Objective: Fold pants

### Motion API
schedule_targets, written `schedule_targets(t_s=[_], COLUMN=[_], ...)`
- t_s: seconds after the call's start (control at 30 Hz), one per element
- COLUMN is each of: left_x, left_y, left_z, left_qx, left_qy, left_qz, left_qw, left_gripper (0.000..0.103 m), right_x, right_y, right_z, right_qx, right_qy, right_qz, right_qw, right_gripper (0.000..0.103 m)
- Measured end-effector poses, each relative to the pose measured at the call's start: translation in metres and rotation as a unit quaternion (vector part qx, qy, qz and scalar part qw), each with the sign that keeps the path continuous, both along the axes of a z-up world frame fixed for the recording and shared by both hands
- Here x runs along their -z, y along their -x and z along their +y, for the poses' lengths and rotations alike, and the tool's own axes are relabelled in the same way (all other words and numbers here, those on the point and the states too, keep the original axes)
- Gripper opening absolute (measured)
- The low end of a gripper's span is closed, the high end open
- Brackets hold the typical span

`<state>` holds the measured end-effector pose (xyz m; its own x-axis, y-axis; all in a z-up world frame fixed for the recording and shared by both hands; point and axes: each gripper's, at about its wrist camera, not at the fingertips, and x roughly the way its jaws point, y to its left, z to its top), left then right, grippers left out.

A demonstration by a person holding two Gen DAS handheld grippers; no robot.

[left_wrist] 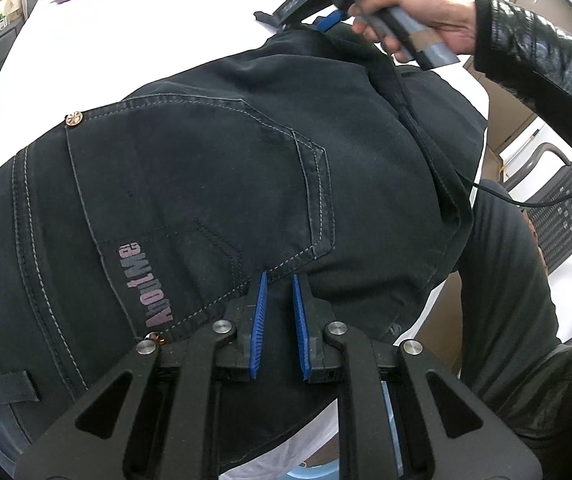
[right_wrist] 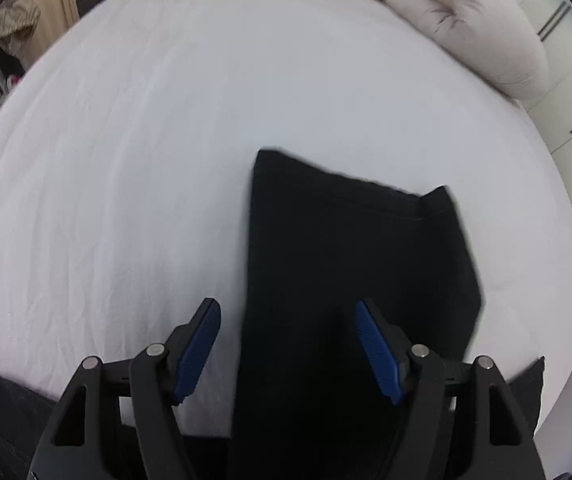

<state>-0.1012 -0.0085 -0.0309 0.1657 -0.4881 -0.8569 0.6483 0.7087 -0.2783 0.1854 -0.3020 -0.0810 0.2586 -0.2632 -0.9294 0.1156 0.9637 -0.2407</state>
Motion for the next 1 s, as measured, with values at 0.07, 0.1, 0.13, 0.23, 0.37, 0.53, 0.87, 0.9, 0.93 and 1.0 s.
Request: schedule_targets(t_s=[0.07, 0.1, 0.13, 0.23, 0.37, 0.53, 0.87, 0.9, 0.93, 1.0], left_x=[0.0, 0.0, 0.0, -0.001, -0.002, -0.001, -0.003, -0.003, -0.002, -0.003], left_y=[-0.002, -0.002, -0.003, -0.003, -0.002, 0.001, 0.002, 0.002, 0.002, 0.002], left_z=[0.0, 0.0, 0.0, 0.0, -0.001, -0.005, -0.008, -0.008, -0.009, -0.01], left_qx=[0.001, 0.001, 0.001, 0.001, 0.001, 0.001, -0.023, -0.024, -0.025, -0.028], left_qy=[0.0, 0.0, 0.0, -0.001, -0.002, -0.008, -0.008, -0.009, -0.01, -0.012], left_qz=[0.001, 0.002, 0.002, 0.001, -0.002, -0.006, 0.007, 0.007, 0.008, 0.01], left_qw=[1.0, 1.0, 1.0, 1.0, 1.0, 1.0, 0.9997, 0.9996, 0.9996, 0.9995], left_gripper=[0.013, 0.013, 0.013, 0.013, 0.013, 0.013, 0.013, 0.013, 0.013, 0.013], right_x=[0.008, 0.008, 0.007, 0.001, -0.027, -0.095, -0.068, -0.051, -0.039, -0.019], right_y=[-0.001, 0.001, 0.002, 0.008, 0.035, 0.124, 0.351, 0.373, 0.386, 0.404], right_z=[-0.002, -0.007, -0.012, -0.026, -0.055, -0.121, -0.248, -0.256, -0.259, -0.257], right_qx=[0.005, 0.014, 0.021, 0.033, 0.058, 0.134, 0.36, 0.393, 0.411, 0.435], right_qy=[0.002, -0.016, -0.036, -0.055, -0.081, -0.146, -0.236, -0.262, -0.281, -0.305], right_qz=[0.006, 0.001, -0.002, -0.008, -0.059, -0.199, -0.334, -0.331, -0.331, -0.329], right_qw=[1.0, 1.0, 0.999, 0.998, 0.993, 0.96, 0.838, 0.817, 0.801, 0.781], right_gripper=[0.071, 0.064, 0.05, 0.008, 0.007, 0.007, 0.007, 0.007, 0.008, 0.011])
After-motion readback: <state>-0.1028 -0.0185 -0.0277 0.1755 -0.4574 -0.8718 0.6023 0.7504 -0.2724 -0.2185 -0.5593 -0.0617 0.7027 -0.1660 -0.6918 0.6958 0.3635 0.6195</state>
